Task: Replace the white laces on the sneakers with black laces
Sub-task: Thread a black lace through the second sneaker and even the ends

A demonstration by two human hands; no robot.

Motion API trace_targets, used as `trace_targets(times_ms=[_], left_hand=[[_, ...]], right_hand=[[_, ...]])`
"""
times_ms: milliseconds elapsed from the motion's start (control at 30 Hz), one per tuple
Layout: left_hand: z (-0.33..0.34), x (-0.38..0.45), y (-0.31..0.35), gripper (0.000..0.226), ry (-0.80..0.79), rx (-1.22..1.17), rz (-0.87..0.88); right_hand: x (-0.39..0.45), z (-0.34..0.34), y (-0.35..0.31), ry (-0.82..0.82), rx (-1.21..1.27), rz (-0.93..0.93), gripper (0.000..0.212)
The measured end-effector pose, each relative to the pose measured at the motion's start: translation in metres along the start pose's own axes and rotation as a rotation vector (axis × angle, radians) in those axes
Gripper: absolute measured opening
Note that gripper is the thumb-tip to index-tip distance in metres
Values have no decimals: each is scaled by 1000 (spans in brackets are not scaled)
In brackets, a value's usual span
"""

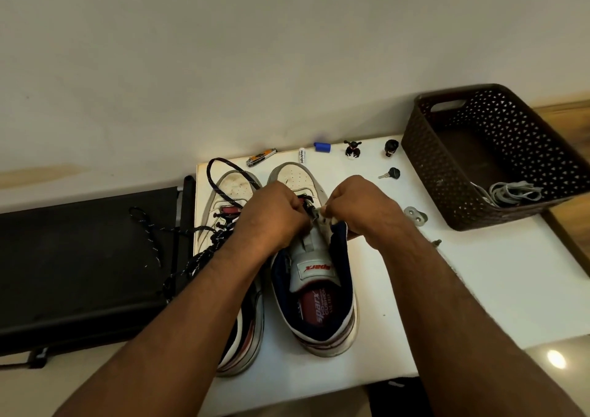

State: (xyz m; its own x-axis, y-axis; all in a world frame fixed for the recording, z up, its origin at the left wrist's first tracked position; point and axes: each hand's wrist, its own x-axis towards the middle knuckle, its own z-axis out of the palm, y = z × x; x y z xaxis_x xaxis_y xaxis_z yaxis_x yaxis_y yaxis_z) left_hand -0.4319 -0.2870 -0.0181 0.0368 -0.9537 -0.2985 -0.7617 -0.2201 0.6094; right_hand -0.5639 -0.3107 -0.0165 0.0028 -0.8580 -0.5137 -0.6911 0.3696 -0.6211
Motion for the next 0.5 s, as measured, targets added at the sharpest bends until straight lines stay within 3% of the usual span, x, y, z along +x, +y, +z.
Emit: trace_targets(times_ms=[233,400,500], left_hand=[[4,0,-1,10,72,32,25],[4,-1,-5,11,64,-216,-9],[7,-1,-5,11,77,-234,-11]], right_hand=[[0,-2,-3,-19,56,43,24],[1,-2,-1,-27,69,71,22],[2,-1,-1,-27,78,75,24]])
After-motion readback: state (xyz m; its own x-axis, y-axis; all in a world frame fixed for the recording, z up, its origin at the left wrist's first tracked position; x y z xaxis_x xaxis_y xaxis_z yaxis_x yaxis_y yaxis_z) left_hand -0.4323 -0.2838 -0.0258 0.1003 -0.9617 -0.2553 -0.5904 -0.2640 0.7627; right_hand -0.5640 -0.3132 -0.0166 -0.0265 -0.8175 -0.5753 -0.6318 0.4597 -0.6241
